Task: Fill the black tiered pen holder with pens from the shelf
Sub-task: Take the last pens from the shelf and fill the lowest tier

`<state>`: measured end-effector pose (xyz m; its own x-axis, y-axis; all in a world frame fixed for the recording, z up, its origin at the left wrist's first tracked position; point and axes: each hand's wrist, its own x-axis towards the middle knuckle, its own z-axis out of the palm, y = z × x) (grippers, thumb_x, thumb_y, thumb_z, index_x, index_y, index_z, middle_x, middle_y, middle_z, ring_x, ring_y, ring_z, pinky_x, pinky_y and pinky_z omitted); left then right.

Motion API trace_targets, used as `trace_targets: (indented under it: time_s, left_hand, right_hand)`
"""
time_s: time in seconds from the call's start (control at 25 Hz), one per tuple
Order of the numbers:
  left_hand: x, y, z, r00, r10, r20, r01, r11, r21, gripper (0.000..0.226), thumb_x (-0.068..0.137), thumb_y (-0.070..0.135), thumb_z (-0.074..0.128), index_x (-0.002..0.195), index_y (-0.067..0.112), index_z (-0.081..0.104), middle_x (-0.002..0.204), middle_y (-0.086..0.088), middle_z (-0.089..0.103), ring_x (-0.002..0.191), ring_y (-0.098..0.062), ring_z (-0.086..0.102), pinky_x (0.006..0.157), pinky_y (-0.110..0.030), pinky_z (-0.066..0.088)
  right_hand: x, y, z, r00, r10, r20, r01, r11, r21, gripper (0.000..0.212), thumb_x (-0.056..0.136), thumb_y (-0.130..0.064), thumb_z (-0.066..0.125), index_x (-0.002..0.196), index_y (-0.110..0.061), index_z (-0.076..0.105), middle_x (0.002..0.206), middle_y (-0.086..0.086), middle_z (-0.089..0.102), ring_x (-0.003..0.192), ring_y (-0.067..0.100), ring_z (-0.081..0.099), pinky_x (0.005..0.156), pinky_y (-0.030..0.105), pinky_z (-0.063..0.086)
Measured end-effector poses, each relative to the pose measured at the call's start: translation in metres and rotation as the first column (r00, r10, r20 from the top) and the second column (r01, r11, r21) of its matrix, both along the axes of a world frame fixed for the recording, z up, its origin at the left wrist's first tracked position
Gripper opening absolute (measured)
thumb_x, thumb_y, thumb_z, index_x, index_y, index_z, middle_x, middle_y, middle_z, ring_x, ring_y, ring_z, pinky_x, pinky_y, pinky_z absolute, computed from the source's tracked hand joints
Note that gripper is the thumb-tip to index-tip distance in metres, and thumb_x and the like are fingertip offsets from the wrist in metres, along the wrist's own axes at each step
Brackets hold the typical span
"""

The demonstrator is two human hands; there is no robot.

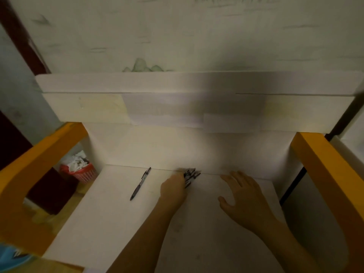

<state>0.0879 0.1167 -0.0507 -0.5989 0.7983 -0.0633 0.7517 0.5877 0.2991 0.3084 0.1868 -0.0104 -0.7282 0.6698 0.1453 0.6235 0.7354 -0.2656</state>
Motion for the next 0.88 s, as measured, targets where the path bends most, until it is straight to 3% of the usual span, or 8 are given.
trace_targets:
  time_s: [0.12,0.28,0.52,0.88]
  left_hand:
    - [-0.011,-0.014,-0.003,0.999,0.04,0.018,-0.04,0.998,-0.048,0.022,0.085,0.024,0.063,0.106,0.015,0.06,0.102,-0.003,0.065,0.087,-0.018,0.063,0.065,-0.023,0.043]
    - [-0.038,-0.037,0.003,0.995,0.095,-0.002,-0.095,0.995,-0.037,0.026,0.083,0.033,0.061,0.101,0.014,0.061,0.093,-0.002,0.066,0.081,-0.019,0.063,0.061,-0.025,0.044]
    - [-0.081,-0.066,0.01,0.984,0.173,0.028,-0.175,0.977,0.121,0.037,0.085,0.028,0.059,0.118,0.015,0.052,0.106,-0.007,0.065,0.091,-0.027,0.063,0.069,-0.031,0.049]
    - [-0.104,-0.083,-0.009,0.973,0.176,0.148,-0.209,0.946,0.249,0.045,0.081,0.03,0.068,0.121,0.016,0.054,0.113,-0.005,0.054,0.092,-0.024,0.059,0.075,-0.033,0.051]
  right_hand:
    - [-0.008,-0.005,0.001,0.999,0.008,0.043,-0.008,1.0,0.012,0.068,0.089,-0.056,0.046,0.15,-0.029,0.029,0.157,0.002,0.027,0.145,0.022,0.02,0.121,0.039,0.012]
    - [-0.023,-0.012,0.007,0.998,0.041,0.044,-0.043,0.998,0.04,0.067,0.088,-0.055,0.049,0.148,-0.029,0.034,0.155,0.003,0.031,0.145,0.024,0.023,0.12,0.04,0.015]
    - [-0.047,-0.029,0.012,0.995,0.091,0.05,-0.094,0.994,0.061,0.065,0.089,-0.054,0.049,0.147,-0.029,0.036,0.156,0.002,0.03,0.146,0.024,0.022,0.12,0.04,0.013]
    - [-0.059,-0.043,0.017,0.992,0.068,0.102,-0.078,0.993,0.092,0.064,0.091,-0.058,0.043,0.149,-0.035,0.028,0.159,-0.002,0.022,0.148,0.019,0.013,0.121,0.037,0.007]
